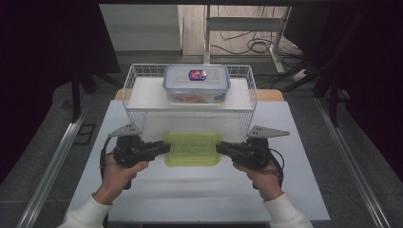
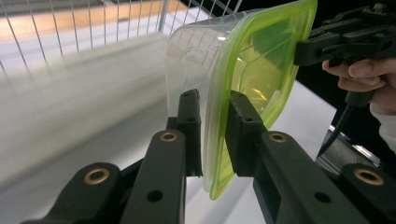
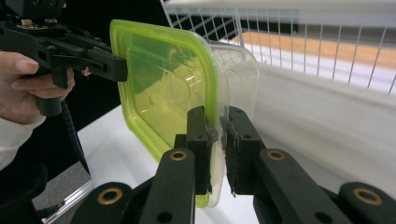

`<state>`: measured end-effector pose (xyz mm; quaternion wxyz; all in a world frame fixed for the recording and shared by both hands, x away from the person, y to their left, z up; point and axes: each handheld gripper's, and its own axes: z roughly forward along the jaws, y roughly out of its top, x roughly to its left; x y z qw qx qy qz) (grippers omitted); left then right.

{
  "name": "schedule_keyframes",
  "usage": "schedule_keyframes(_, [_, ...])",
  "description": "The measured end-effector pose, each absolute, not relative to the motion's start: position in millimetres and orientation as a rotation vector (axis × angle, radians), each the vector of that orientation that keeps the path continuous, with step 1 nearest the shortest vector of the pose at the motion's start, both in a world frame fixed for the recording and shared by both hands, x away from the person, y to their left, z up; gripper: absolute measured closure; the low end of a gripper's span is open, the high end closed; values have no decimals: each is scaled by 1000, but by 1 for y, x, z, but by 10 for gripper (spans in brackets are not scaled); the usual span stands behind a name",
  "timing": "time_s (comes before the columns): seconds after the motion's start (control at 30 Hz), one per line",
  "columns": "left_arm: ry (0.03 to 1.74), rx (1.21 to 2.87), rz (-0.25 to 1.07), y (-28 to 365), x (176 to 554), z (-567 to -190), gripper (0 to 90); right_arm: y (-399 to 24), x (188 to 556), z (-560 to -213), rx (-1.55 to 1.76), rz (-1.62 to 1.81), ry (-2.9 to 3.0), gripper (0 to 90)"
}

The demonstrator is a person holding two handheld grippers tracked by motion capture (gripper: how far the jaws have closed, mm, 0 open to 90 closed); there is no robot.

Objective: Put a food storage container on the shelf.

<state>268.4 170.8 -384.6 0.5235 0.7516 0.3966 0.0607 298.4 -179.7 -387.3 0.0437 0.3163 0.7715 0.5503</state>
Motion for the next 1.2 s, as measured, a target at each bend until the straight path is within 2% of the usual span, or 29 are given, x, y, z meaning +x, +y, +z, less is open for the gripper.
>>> schedule_keyframes(0.57, [897, 1789, 224, 171, 290, -332, 782, -180, 318, -337, 898, 1716, 2292, 801])
schedule_keyframes(1.2, [875, 1761, 256, 174, 323, -283, 789, -176, 345, -280, 853, 1696, 2249, 801])
